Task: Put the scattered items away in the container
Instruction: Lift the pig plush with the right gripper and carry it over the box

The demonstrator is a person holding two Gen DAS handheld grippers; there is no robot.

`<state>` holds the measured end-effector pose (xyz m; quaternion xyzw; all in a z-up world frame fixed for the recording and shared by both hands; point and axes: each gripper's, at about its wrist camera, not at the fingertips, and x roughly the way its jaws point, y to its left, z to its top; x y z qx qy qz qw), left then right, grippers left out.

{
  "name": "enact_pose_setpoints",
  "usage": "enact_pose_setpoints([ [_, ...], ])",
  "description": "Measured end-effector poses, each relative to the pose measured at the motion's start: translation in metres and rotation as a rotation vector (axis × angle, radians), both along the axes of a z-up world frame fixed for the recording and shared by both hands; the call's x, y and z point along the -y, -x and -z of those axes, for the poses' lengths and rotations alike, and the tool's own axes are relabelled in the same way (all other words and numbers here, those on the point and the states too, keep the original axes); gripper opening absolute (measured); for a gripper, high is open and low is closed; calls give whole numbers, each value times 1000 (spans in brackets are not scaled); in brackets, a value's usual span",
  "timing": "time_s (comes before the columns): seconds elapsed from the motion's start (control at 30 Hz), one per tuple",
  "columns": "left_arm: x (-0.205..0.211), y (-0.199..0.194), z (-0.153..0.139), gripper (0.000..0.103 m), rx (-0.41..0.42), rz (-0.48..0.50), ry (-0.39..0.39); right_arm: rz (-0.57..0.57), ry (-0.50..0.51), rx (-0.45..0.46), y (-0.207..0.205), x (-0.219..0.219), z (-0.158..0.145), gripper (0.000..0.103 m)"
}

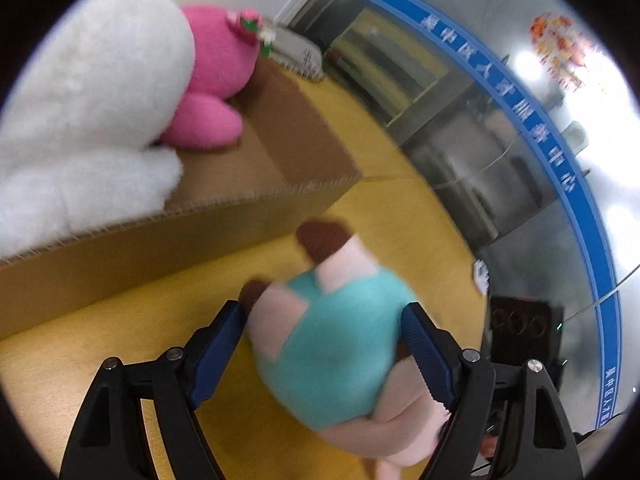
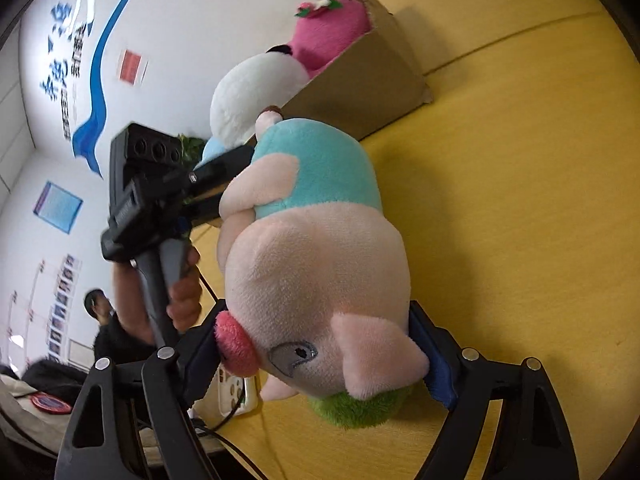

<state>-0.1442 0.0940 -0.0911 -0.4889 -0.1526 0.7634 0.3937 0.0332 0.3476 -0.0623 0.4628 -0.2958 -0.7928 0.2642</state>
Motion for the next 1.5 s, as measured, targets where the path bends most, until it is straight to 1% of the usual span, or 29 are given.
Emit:
enact_pose_setpoints([
  [0.1,-1,1,4,82,15,0,-18,13,-141,-71,-6,3,-19,96],
  [0.17,-3,2,5,82,18,-4,-21,23,-274,-170,-15,9,-42,98],
  [0.2,-4,3,5,82,18,-5,-23,20,-334,-236,-22,13,-56,99],
  [0.23,-4,3,6,82,21,-7,-25,8,-383,-292,-28,19,-67,100],
  [0.3,-5,4,7,82,26,-10,-31,-36,-460,-370,-37,36,-79,102],
  [0.37,-6,5,9,82,32,-13,-36,-65,-553,-402,-39,56,-78,102],
  [0.4,-7,6,9,82,35,-15,-38,-66,-598,-387,-35,63,-71,102],
  [0.47,-8,6,10,82,36,-18,-33,-39,-642,-321,-27,73,-55,90],
  [0.5,-8,6,10,82,33,-21,-30,-16,-632,-288,-21,72,-48,86],
  [0.53,-7,6,9,82,28,-24,-26,-9,-607,-276,-17,69,-45,86],
  [0.67,1,6,2,82,-12,-30,-36,-17,-568,-268,-15,59,-42,83],
  [0.73,4,9,0,82,-20,-45,-52,-7,-519,-249,-14,51,-40,83],
  [0.83,-9,12,7,82,-15,-10,-9,18,-428,-210,-8,40,-36,83],
  [0.87,-16,10,11,81,-14,14,6,25,-404,-198,-6,37,-35,83],
  [0.9,-20,10,14,81,-9,22,2,28,-399,-191,-6,36,-35,84],
  [1.0,-22,11,17,78,0,31,-11,30,-455,-186,-9,45,-37,92],
  [1.13,-21,11,16,74,-1,42,-5,30,-552,-235,-18,59,-43,92],
  [1.17,-22,11,15,73,-7,43,-1,25,-568,-239,-19,62,-44,91],
  [1.27,-24,10,12,69,-24,45,12,21,-571,-217,-13,61,-39,84],
  [1.33,-25,9,10,66,-37,46,18,22,-556,-211,-11,58,-39,77],
  [1.37,-25,9,7,64,-47,47,21,24,-546,-211,-11,57,-40,76],
  [1.43,-24,6,-4,63,-79,47,21,30,-529,-222,-11,55,-44,72],
  [1.5,-22,4,-19,63,-119,45,17,35,-518,-255,-12,56,-54,71],
])
